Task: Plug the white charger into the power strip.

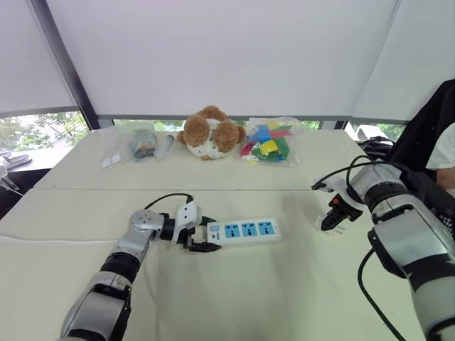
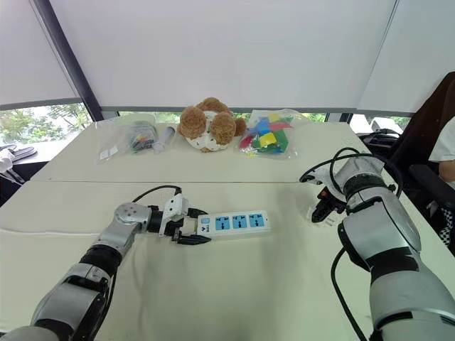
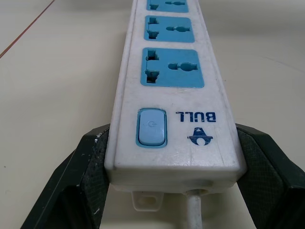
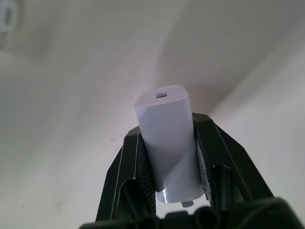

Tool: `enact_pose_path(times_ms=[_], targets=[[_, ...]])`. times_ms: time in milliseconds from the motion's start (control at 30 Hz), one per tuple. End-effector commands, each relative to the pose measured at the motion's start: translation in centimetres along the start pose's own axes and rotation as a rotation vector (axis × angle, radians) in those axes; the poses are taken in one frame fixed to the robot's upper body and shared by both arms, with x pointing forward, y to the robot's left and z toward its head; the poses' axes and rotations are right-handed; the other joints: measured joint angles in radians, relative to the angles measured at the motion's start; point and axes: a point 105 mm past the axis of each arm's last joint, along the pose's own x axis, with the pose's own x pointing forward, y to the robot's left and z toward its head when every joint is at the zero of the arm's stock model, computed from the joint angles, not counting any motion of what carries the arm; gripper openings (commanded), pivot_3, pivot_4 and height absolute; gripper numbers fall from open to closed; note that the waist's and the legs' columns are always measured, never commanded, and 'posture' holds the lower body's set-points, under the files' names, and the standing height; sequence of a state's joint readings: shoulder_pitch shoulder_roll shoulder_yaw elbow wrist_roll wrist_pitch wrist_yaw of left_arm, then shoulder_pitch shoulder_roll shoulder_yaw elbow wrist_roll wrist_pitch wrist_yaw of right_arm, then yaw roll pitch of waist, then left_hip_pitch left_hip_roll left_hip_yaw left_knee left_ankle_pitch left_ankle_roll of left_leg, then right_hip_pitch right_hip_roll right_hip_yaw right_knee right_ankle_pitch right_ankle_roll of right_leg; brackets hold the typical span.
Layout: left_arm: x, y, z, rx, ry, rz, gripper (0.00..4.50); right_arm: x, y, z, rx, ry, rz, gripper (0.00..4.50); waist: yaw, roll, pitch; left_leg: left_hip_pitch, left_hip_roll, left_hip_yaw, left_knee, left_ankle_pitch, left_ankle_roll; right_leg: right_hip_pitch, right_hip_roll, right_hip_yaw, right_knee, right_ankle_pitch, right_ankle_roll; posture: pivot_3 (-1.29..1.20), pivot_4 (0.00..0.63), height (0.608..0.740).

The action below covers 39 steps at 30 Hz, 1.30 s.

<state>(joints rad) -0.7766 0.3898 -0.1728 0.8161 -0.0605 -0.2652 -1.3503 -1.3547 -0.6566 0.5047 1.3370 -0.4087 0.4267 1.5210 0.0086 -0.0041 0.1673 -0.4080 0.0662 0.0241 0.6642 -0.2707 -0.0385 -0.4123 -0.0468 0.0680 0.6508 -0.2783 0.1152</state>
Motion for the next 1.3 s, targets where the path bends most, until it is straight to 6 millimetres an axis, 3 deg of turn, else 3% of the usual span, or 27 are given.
enact_pose_path(times_ms=[33,200,433,633,1000,1300], targets=[[1.5,-2.2,-1.9,-0.009,0.104,-0.147,3.03,-2.0,0.5,1.4,-0.102,-0.052,0.036,0.77,0.001,0.000,0.000,0.000,0.000,0.000,0.000,0.000,0.000,0.000,0.000,0.000,0.000,0.000,0.000,0.00,0.150,0.739],[1.5,-2.3,-1.9,0.011,0.126,-0.189,3.03,-0.9,0.8,0.2,-0.183,-0.052,0.064,0.77,0.004,0.000,0.000,0.000,0.000,0.000,0.000,0.000,0.000,0.001,0.000,0.000,-0.001,0.000,0.000,0.00,0.150,0.739],[0.9,-2.3,-2.1,0.042,0.169,-0.238,3.03,0.7,3.9,-2.5,-0.420,0.027,0.070,0.77,0.001,0.001,-0.001,0.000,-0.001,-0.003,0.000,-0.001,0.002,0.002,0.000,0.000,-0.003,-0.001,0.002,0.00,0.150,0.739],[0.2,-1.6,-2.6,0.060,0.237,-0.243,3.03,1.2,4.0,-2.7,-0.429,0.021,0.019,0.77,-0.005,0.001,-0.001,0.003,0.000,-0.003,0.000,-0.001,0.002,0.004,0.002,0.000,0.000,-0.001,0.001,0.00,0.150,0.739],[0.5,-1.5,-2.6,0.052,0.227,-0.229,3.03,1.6,4.4,-2.8,-0.441,0.028,0.034,0.77,-0.005,0.000,-0.002,0.004,0.000,-0.003,0.000,-0.001,0.002,0.004,0.001,0.000,-0.001,-0.001,0.001,0.00,0.150,0.739],[0.5,-1.4,-2.7,0.044,0.222,-0.205,3.03,1.2,4.5,-1.7,-0.442,0.012,0.037,0.77,-0.005,0.001,-0.002,0.004,0.000,-0.003,0.000,-0.001,0.002,0.005,0.001,0.000,-0.001,-0.001,0.001,0.00,0.150,0.739]])
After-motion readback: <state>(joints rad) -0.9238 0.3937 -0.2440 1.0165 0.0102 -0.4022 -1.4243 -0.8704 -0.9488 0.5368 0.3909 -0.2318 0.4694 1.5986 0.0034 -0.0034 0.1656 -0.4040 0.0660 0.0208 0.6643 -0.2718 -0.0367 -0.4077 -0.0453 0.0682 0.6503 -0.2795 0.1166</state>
